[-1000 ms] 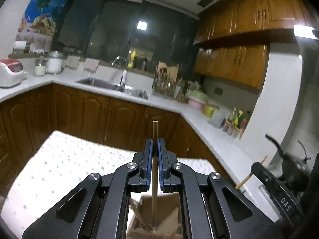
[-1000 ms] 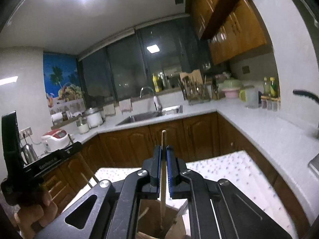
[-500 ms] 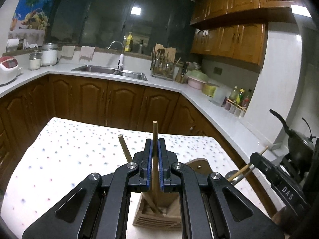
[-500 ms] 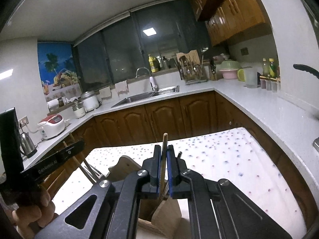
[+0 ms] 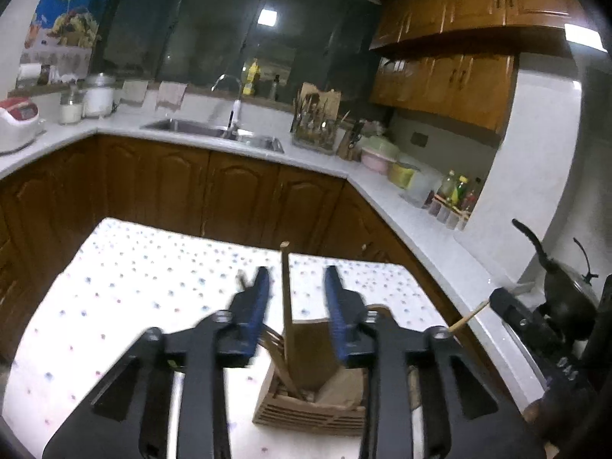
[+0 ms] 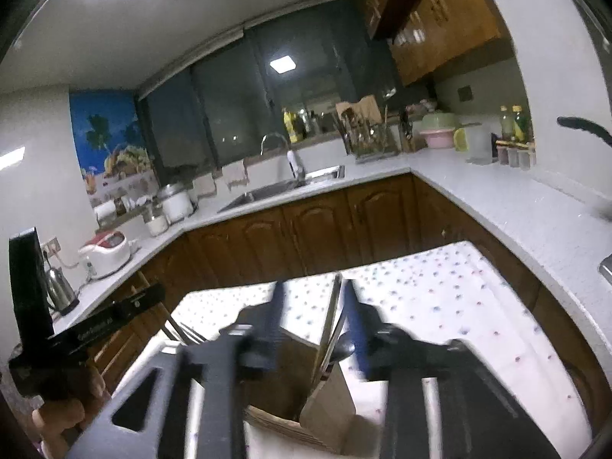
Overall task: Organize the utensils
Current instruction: 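Open both tools to drop the chopsticks into the wooden holder, then move both tools back down to the remaining chopsticks on the cloth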
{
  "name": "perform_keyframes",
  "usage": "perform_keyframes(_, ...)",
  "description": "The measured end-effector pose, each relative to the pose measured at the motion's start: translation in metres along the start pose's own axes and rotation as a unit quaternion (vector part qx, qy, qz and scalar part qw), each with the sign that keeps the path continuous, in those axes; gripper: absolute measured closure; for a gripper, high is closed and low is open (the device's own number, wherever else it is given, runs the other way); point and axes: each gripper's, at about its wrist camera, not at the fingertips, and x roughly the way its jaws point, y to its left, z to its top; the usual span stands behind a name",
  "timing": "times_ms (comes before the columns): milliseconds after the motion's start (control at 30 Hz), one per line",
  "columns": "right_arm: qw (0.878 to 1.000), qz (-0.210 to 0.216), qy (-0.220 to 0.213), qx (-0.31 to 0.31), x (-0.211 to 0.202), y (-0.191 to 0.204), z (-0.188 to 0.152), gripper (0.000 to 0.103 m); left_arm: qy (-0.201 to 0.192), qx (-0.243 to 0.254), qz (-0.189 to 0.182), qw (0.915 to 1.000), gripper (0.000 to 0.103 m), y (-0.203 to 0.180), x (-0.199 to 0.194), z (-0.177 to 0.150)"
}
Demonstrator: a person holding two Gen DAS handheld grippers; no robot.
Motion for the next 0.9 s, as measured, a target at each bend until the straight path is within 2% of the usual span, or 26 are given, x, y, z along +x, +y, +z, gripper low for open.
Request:
perform_keyframes(33,1.000,0.003,-0.010,0.006,-0.008,-0.001,0.003,0.048,-0.008,0.004,0.001,1.0000,0.055,-0.002,-0.005,0.001)
perform_keyframes(67,1.000,0.005,-0.016,0.009,-0.012,-0.002,0.004,0.039,-0.016,0.007,0.001,0.9998,0.051,-0.004,-0.012,0.001)
perform_keyframes(100,1.000,0.004,-0.024,0.013,-0.019,-0.004,0.006,0.036,-0.024,0.009,0.002,0.9997,0.048,-0.005,-0.018,0.001)
perform_keyframes(133,0.999,0.004,-0.029,0.015,-0.023,-0.005,0.007,0.034,-0.028,0.009,0.000,0.9996,0.048,-0.005,-0.023,0.002)
perform_keyframes(200,0.999,0.002,-0.037,0.024,-0.034,-0.009,0.008,0.023,-0.034,0.005,-0.007,0.9994,0.047,-0.004,-0.033,0.002)
perform_keyframes(400,0.997,0.003,-0.040,0.065,-0.064,-0.028,-0.006,0.022,-0.034,-0.017,-0.016,0.9991,0.042,0.007,-0.061,-0.007)
perform_keyframes(567,0.997,0.001,-0.023,0.078,-0.083,-0.035,-0.030,0.022,-0.025,-0.042,-0.007,0.9988,0.039,0.023,-0.086,-0.034)
perform_keyframes(900,0.995,-0.003,0.042,0.092,-0.104,-0.038,-0.091,0.021,0.036,-0.087,0.029,0.9952,0.035,0.059,-0.115,-0.101)
